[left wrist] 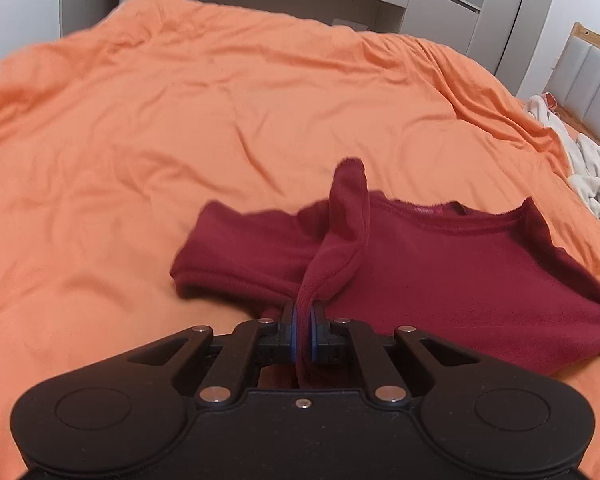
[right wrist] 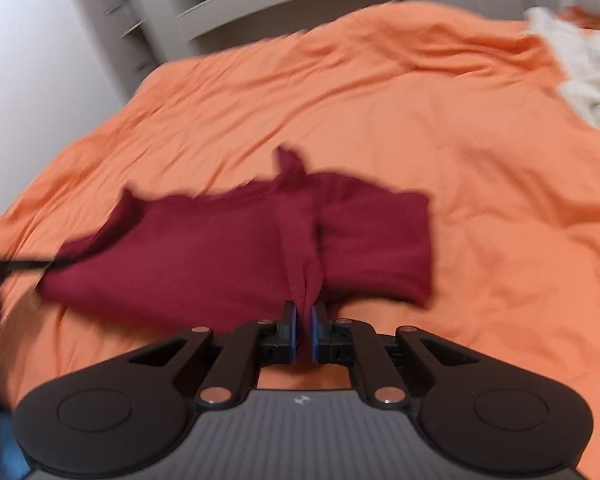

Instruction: Fold small clothes

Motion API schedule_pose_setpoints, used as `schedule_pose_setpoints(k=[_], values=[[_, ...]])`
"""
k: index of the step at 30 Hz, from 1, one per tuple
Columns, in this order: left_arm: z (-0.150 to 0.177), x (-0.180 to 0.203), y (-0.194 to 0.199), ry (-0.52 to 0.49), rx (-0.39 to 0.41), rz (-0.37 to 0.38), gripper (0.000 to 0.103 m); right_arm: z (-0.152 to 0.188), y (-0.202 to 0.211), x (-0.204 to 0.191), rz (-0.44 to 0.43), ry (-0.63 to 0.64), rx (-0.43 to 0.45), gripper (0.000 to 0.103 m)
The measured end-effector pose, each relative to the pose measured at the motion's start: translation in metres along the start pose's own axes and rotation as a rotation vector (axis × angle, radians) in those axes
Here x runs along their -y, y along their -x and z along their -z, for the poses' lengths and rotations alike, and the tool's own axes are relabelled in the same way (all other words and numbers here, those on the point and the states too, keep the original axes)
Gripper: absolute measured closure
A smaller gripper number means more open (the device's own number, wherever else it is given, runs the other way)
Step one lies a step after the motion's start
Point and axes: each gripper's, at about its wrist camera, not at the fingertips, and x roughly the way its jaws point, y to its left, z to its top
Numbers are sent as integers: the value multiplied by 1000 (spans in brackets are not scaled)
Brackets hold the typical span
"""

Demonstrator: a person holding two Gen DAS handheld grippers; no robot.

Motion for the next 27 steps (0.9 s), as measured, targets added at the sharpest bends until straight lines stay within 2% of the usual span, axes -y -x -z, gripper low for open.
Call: schedule_pose_setpoints(k=[2,4,5,9,11,13,15,16,17,18,20,24,27], values=[[0,-1,0,-4,-8,27,95,4,1,-6,20,60,-17,80],[0,-2,2,-3,-10,43,84,8,4,-12,25,128,-27,48],[0,-2,4,-4,-8,48,81,10,4,-16,18,154,-29,47],[6,1,16,-23,9,74,68,18,2,-30,62,248,-61,50],[11,4,24,-40,10,80,66,22,-3,-35,102,303,-82,55],[18,9,30,-70,14,80,66,26,-5,-38,130,324,-76,67],[25,12,34,-100,18,83,70,28,-6,-37,116,325,-63,78],[28,14,35,-109,19,82,84,29,-6,-39,128,334,-51,88],[30,14,35,-110,24,81,92,29,-6,-38,141,348,-42,92],[31,14,35,-101,27,79,95,29,-5,-39,149,362,-27,93],[26,13,36,-69,41,68,97,26,1,-43,175,390,3,95],[4,4,53,22,125,75,97,16,19,-46,227,407,63,96],[-1,3,53,31,100,73,97,16,20,-39,229,389,41,97]])
